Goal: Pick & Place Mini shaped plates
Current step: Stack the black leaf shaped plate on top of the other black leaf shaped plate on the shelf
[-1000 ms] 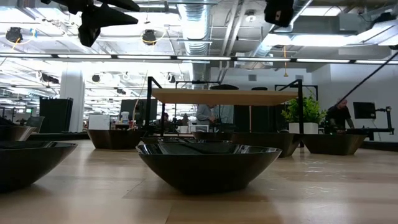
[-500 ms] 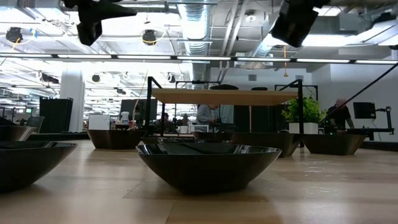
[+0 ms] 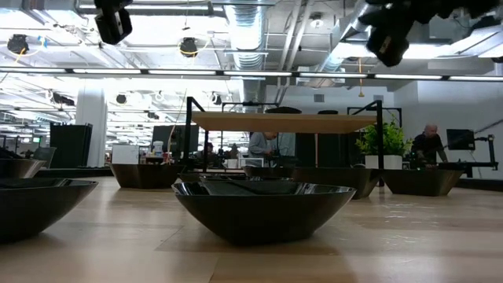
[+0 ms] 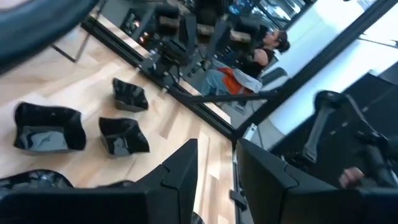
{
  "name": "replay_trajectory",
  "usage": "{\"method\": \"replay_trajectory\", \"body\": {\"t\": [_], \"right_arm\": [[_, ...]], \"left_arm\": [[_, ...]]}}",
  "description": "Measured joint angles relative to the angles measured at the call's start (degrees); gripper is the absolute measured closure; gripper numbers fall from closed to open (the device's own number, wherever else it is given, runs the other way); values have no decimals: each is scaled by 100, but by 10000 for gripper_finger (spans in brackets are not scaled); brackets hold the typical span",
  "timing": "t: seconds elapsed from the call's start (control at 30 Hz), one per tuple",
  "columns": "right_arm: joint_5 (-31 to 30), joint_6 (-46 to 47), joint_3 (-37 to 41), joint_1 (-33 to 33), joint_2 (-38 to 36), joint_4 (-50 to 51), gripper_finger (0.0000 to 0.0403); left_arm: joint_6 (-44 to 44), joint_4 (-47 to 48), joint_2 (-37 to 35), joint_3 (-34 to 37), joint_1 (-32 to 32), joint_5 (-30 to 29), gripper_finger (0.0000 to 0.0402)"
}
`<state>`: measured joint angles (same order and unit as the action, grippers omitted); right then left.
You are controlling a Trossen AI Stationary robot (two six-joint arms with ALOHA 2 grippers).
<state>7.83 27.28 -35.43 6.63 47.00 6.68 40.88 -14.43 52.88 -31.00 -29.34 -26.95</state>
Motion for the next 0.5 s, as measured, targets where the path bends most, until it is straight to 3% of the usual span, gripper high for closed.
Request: {"method": "replay_trajectory", "body": {"t": [0.27, 0.5], "right_arm": [[-423, 108, 999, 0, -1581, -807, 301], [-1074, 553, 1691, -2, -2361, -1322, 301]], "left_arm": [[295, -19, 154, -2, -218, 542, 289], [1654, 85, 991, -21, -303, 1650, 289]]}}
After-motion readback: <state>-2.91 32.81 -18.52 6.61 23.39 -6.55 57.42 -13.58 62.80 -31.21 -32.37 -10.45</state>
